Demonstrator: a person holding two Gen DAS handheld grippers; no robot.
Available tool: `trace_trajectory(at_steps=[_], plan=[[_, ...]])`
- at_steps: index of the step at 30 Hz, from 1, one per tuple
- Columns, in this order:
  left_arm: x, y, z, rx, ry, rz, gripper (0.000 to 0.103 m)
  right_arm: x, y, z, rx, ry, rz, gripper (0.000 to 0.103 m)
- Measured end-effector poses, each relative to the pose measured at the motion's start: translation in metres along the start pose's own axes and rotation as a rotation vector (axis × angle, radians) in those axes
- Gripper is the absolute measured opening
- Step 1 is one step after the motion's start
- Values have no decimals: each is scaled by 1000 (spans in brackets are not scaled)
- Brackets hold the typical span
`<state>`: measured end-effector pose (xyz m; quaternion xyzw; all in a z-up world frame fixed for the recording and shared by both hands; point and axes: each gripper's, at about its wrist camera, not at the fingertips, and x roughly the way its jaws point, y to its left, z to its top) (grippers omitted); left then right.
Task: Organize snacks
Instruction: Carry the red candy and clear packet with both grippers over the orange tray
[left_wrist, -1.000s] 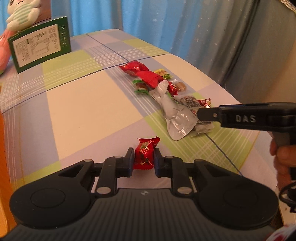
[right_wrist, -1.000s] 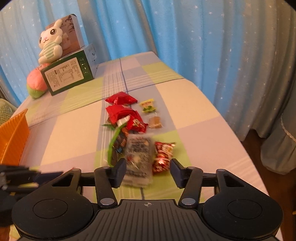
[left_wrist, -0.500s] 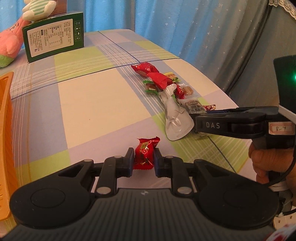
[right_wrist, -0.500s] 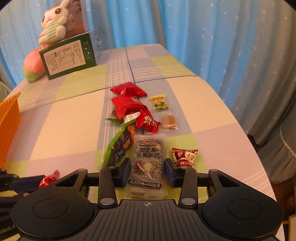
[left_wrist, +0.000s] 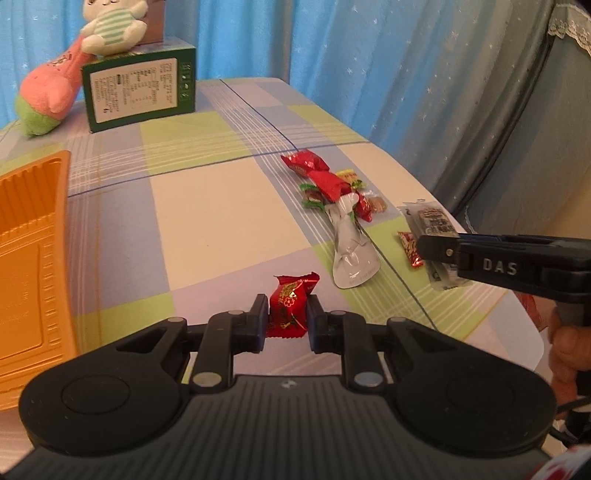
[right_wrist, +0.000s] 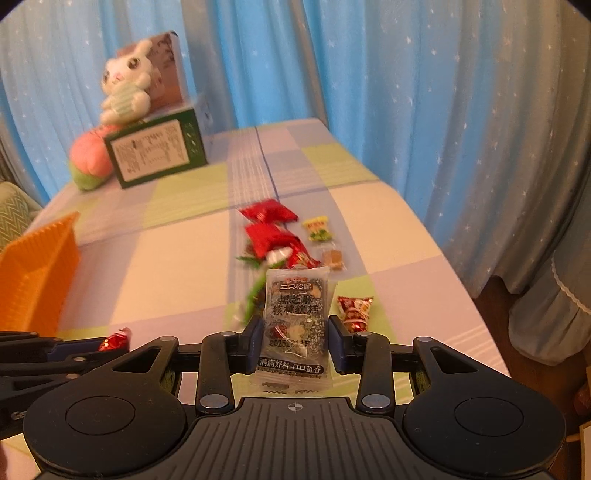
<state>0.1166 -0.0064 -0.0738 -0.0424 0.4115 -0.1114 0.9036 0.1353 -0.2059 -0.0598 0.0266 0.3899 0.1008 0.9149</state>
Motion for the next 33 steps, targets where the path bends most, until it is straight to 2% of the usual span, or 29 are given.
trace_trajectory(at_steps=[8,15,26,33], plan=[[-52,15,8,-61,-60,43,19,-45,42,19,-43,-54,75,37],[-98,49,7,-112,-96,125,19,-61,91,25,-92,-71,157,37],[-147,134,-11,-224,-100,280,19,-46,178,22,-172,-28,290,37],[-154,175,-26,-271,-76,336,19,-25,222,15,-216,7,340,37]])
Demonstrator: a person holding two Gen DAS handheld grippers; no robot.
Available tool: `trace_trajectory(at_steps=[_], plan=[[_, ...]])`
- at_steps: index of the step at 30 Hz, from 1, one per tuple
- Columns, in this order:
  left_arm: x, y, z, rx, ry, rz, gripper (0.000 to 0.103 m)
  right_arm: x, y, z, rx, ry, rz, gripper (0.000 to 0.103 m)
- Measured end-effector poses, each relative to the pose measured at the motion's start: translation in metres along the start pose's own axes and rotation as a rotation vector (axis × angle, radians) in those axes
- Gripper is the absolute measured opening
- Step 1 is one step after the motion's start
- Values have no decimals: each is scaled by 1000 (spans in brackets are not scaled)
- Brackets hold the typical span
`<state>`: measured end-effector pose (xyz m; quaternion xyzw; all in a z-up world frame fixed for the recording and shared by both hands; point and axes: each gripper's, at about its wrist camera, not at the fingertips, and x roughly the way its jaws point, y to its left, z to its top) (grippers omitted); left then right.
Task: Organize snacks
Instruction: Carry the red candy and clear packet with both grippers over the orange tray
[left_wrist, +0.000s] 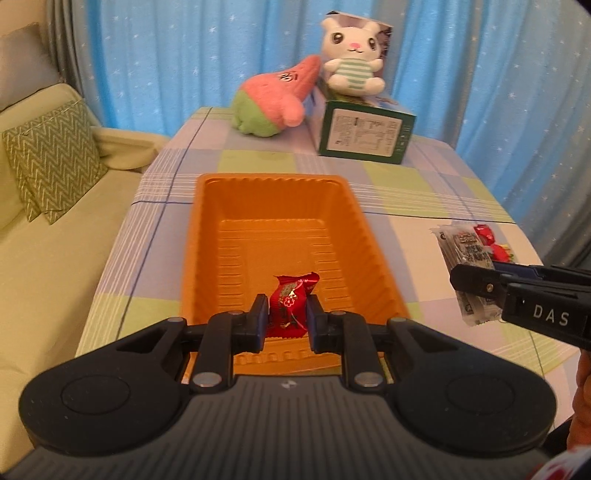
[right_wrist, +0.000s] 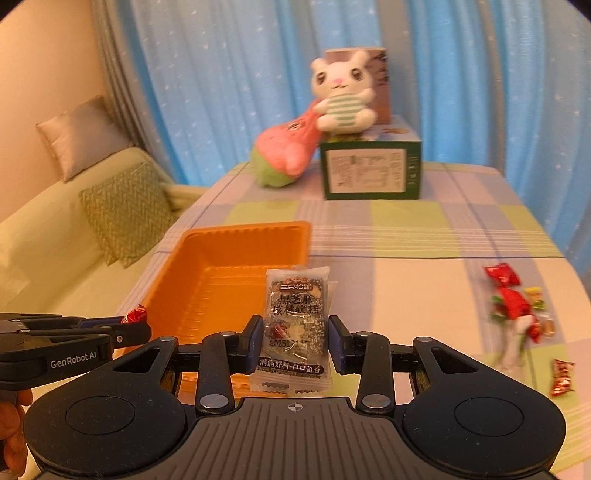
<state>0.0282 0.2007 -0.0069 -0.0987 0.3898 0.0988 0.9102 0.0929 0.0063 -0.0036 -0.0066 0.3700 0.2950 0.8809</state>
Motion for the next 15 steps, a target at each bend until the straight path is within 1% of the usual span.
trace_trajectory(at_steps=[4,15], plan=[[9,12,0,-15,11,12,19,18,13,-2,-20,27,18,37],[33,23,2,-26,40,17,19,50,19,-2,-34,66,26,37]])
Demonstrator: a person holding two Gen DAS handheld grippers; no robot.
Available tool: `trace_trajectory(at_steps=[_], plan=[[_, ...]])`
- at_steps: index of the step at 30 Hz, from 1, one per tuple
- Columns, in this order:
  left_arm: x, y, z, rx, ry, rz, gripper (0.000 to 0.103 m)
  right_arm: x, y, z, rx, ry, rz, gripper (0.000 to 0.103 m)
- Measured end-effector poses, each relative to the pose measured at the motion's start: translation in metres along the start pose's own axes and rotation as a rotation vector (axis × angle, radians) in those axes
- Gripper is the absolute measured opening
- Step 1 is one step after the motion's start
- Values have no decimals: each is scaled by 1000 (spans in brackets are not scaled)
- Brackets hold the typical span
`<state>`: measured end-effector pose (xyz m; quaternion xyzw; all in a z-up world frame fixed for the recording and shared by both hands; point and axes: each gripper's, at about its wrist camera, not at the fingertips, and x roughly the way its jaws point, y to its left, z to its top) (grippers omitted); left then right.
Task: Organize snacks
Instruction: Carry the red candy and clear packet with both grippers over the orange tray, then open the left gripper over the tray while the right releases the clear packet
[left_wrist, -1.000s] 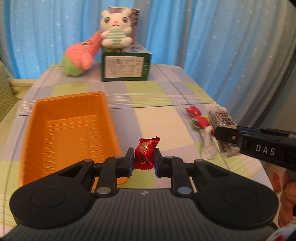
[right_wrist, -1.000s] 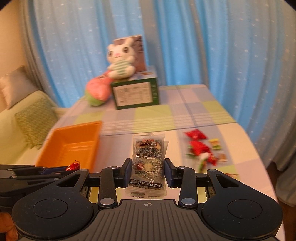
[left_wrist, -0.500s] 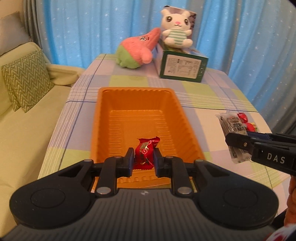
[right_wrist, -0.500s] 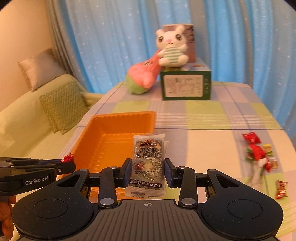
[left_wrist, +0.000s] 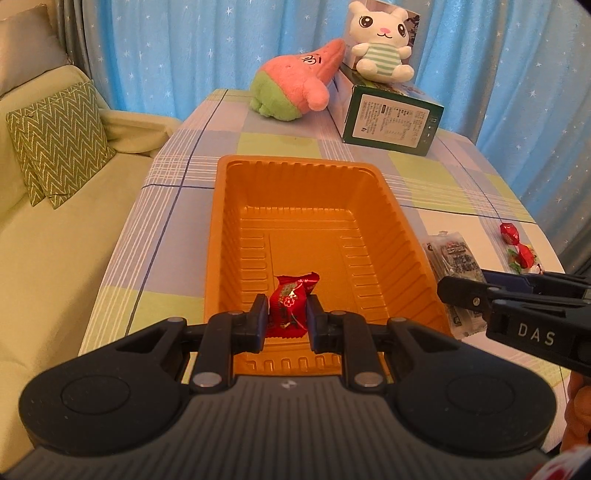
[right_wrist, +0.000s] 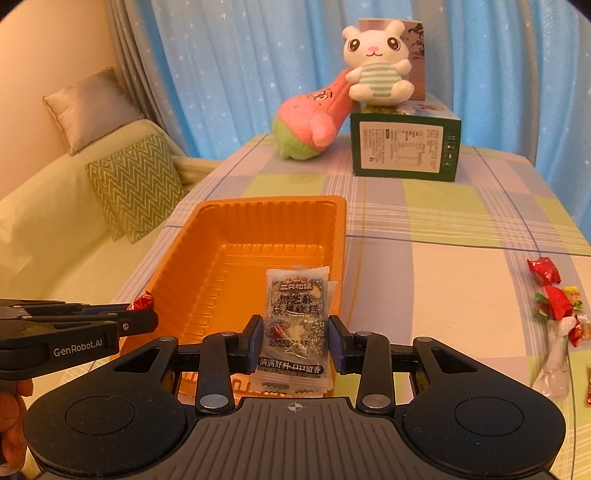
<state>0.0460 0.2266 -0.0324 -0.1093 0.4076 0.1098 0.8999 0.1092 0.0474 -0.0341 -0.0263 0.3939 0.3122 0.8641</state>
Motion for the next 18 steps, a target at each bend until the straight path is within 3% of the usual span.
trace_trajectory(at_steps=[12,15,18], plan=[[25,3,5,2,25,-7,20,17,-3,2,4,15,1,37],[31,5,4,2,43,-1,33,18,-3,2,7,15,-1,37],[29,8,0,5,47,1,34,17,-4,2,7,13,-2,37]])
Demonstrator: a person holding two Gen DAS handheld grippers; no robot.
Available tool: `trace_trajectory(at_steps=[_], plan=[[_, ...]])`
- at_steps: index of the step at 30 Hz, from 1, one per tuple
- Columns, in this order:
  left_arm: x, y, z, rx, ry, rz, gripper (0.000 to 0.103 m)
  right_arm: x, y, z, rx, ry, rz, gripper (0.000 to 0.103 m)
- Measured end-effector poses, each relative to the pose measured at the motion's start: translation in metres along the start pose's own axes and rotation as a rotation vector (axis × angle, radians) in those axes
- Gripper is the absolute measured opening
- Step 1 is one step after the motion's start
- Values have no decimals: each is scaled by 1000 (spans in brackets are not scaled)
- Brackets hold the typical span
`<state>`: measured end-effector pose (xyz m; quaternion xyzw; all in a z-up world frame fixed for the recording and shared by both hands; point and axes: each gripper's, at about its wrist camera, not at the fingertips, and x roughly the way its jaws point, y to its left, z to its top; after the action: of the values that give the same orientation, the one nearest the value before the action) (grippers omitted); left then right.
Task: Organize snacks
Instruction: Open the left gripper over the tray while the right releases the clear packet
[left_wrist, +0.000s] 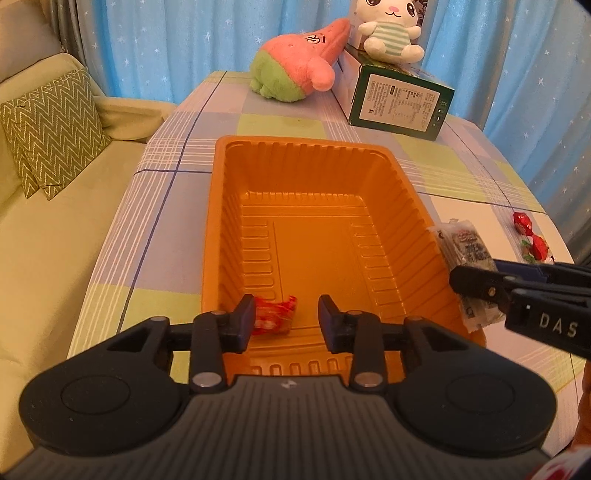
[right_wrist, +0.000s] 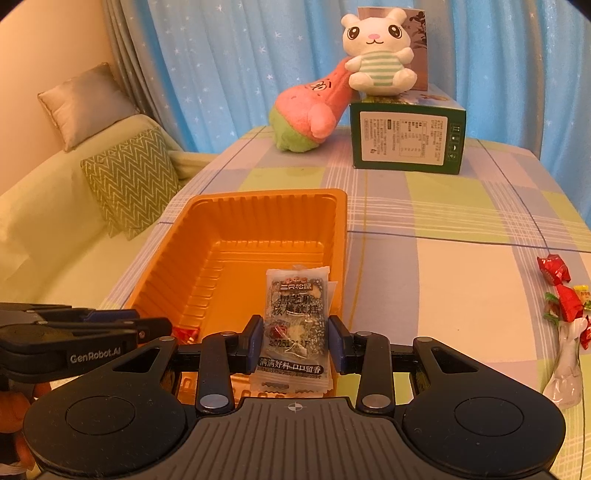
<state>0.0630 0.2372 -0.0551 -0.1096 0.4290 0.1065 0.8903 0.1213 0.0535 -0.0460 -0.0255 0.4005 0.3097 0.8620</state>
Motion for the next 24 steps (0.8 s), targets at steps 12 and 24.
trace_trajectory(at_steps=[12,24], plan=[[-24,12,-13,-12,-28,41,57,4,6,5,19,-4,46,37],[-42,8,-15,-15,-53,52,72,-21,-10,4,94,-47,20,63]])
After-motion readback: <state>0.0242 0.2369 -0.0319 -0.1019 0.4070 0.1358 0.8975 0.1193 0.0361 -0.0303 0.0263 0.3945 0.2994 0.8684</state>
